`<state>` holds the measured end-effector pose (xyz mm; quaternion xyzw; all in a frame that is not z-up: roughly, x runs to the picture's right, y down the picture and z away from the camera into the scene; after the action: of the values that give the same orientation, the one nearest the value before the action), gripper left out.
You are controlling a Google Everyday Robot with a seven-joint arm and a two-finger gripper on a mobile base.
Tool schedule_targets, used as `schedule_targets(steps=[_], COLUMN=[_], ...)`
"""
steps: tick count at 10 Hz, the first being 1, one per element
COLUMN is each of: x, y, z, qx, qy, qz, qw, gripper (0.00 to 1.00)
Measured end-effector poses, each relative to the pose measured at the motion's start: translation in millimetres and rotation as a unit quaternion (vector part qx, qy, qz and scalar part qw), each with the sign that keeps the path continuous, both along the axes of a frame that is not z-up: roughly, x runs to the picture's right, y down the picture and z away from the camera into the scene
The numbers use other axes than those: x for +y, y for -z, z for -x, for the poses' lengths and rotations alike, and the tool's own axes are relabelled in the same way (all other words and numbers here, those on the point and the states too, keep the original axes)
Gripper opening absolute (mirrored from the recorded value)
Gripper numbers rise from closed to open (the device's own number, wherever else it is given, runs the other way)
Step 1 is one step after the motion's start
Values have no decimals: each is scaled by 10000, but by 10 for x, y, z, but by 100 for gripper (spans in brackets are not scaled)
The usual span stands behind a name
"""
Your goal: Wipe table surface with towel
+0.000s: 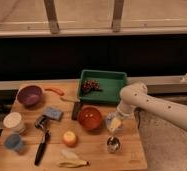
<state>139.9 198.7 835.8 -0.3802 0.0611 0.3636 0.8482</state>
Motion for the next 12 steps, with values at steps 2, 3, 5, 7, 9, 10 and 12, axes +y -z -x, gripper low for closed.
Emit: schedule_targets(steps=[2, 3, 5, 7, 9, 10, 12], x=[-27, 13, 56, 116, 168, 216, 268], y=[-90, -126, -120, -86, -47, -1, 112], z=[173, 193, 224, 256, 194, 97, -125], qx=[-146, -187, -209, -157, -75, 18, 243], qy=[71, 103, 211, 307, 322, 302, 241], qz=[-14, 24, 23, -53, -94, -117, -184], qw=[9999, 9998, 9996, 9994, 9994, 9995, 9992], gripper=[80, 80, 69, 47, 29, 16, 1])
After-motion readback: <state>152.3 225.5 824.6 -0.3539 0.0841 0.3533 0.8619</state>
